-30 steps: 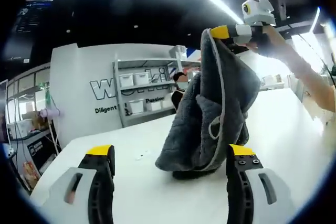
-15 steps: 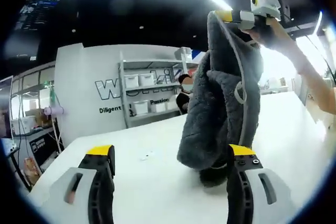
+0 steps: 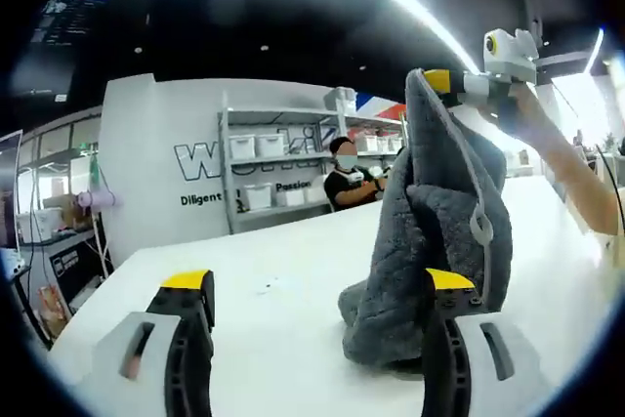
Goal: Fold the towel on the table until its edges align and the towel forms a compact rectangular stack.
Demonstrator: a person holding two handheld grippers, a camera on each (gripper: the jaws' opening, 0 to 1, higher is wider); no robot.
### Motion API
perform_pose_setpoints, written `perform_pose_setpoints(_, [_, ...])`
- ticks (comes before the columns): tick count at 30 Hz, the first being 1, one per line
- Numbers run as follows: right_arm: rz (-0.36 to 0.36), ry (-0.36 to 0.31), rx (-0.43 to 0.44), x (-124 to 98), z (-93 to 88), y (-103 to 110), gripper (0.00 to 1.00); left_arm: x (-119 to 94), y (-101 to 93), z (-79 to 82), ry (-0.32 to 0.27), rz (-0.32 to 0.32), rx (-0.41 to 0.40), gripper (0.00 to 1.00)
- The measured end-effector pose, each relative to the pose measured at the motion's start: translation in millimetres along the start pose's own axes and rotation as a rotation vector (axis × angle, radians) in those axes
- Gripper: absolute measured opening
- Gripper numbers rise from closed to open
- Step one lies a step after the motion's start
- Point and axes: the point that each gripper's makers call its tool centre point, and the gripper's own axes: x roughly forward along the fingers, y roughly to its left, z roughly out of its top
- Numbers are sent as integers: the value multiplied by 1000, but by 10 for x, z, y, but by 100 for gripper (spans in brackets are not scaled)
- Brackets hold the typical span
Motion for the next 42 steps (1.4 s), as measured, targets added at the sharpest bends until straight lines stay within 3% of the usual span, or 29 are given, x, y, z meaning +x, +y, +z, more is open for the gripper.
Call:
perform_pose_setpoints(3, [-29, 43, 47, -64, -377, -137, 0, 28, 24, -58, 17, 1, -7, 85])
perform_pose_setpoints(4, [-34, 48, 51, -74, -417, -152, 0, 30, 28, -61, 18, 2, -7, 85])
perform_pose_setpoints(5, [-62, 70, 61, -136, -611, -221, 0, 32, 44, -72, 24, 5, -6, 85])
perform_pose_setpoints(11, [-100, 159, 44, -328, -1301, -323, 0, 41, 112, -111, 33, 16, -19, 84])
perform_pose_setpoints(19, [-88, 315, 10, -466, -1967, -378, 0, 77, 133, -222, 67, 19, -19, 84])
perform_pose_setpoints(22, [-91, 357, 54, -485, -2195, -391, 0, 104, 110, -275, 80, 1, -37, 84])
perform_pose_setpoints(28, [-79, 447, 83, -510, -2531, -359, 0, 116, -1, -303, 81, -69, -99, 84])
perform_pose_setpoints(30, [-69, 478, 133, -517, -2657, -322, 0, 107, 8, -292, 74, -72, -114, 84])
perform_pose_setpoints(33, [-99, 491, 124, -539, -2789, -353, 0, 105, 27, -294, 76, -68, -124, 84])
perform_pose_setpoints(35, [-124, 495, 88, -544, -2847, -390, 0, 99, 40, -295, 78, -62, -116, 84])
perform_pose_setpoints(42, [-123, 491, 122, -561, -2855, -376, 3, 91, 44, -289, 82, -61, -109, 84])
